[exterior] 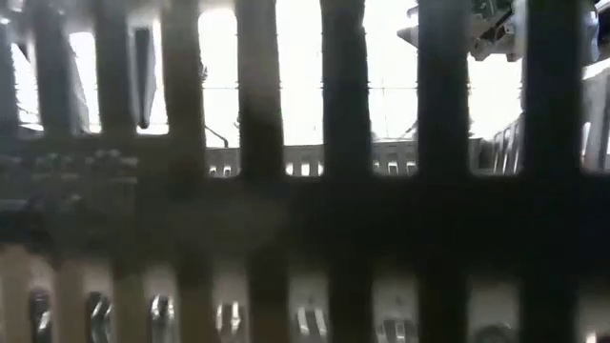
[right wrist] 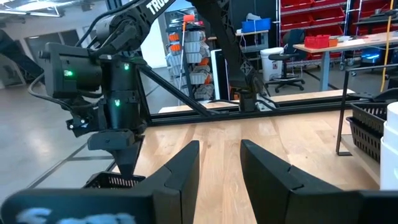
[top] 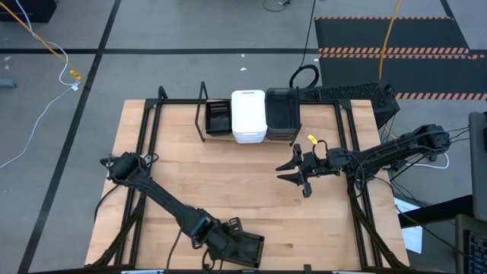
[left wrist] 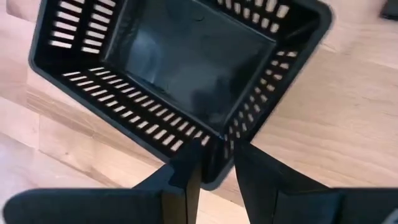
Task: Stack baskets on shelf by color
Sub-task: Stack the black bin into the black bin on the shelf
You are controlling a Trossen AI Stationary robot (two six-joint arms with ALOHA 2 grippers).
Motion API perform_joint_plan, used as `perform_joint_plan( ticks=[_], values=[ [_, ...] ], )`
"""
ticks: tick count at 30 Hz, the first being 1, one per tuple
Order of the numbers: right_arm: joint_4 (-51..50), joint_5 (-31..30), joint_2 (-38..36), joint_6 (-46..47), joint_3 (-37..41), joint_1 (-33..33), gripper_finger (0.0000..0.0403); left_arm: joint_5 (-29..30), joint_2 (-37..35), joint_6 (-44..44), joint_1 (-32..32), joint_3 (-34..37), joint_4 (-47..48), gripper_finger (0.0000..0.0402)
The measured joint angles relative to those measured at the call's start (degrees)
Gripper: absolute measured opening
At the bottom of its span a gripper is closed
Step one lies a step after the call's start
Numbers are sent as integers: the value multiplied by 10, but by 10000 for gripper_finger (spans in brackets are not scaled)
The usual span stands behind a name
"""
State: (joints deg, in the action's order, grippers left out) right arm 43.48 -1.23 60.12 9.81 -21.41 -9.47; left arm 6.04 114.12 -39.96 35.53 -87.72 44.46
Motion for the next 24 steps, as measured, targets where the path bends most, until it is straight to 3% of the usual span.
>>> perform_joint_plan(
  ticks=[12,17,24],
  values=[
    [11,0,0,-5,0,-18,109,12,40,1,-2,2,13,97],
    [16,0,0,-10,0,-19,109,30,30,54,-7,1,-10,93],
    [17,0,0,-8,0,-19,109,12,31,140,-23,1,-13,14]
  ],
)
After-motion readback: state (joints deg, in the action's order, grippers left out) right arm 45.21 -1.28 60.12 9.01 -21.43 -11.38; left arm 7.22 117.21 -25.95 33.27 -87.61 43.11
